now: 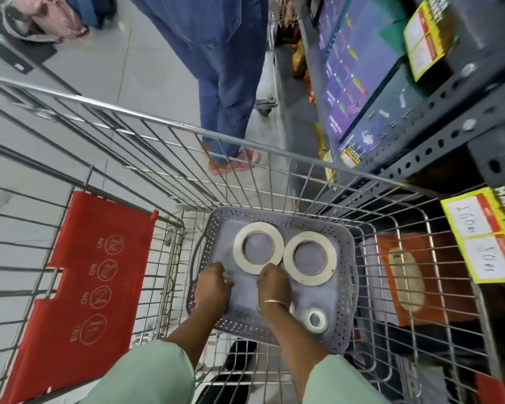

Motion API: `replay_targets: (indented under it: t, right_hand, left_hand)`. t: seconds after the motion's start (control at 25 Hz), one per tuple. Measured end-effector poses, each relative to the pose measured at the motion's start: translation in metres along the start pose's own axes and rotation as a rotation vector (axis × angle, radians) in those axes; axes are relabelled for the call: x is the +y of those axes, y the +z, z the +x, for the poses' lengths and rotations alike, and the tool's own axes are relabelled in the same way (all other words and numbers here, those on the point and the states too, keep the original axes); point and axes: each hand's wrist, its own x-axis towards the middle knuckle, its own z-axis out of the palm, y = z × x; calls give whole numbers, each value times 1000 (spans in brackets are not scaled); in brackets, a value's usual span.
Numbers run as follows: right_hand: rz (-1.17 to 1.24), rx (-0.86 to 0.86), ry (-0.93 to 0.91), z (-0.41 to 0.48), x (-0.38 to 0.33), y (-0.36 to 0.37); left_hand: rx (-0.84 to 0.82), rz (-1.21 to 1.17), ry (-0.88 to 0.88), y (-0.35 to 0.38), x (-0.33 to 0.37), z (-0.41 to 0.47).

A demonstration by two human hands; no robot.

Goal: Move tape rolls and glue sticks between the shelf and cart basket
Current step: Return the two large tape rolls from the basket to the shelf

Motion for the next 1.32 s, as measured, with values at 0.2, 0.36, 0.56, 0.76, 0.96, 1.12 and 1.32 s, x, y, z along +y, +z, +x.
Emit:
replay_targets:
  t: [0.2,0.36,0.56,0.76,0.96,1.12,1.32]
  right_hand:
    - [-322,124,-174,24,43,-44]
    - [-479,79,-229,38,72,-40]
    - [-627,120,-390,39,73,-47]
    - [-535,77,-366,1,55,-90]
    - [-366,227,-429,-83,30,-164]
    - [-234,532,-563,-166,34,-231]
    - [-167,848,-441,-258,84,-314]
  left_hand:
    - [-123,281,360,17,46,12]
    - [-188,419,419,41,57,20]
    - [-130,517,436,41,59,20]
    - [-57,457,449,4,75,-14]
    - [48,401,607,-56,113,-76]
    - [134,395,818,-105,153,-151]
    - [71,219,1140,-124,239,-255]
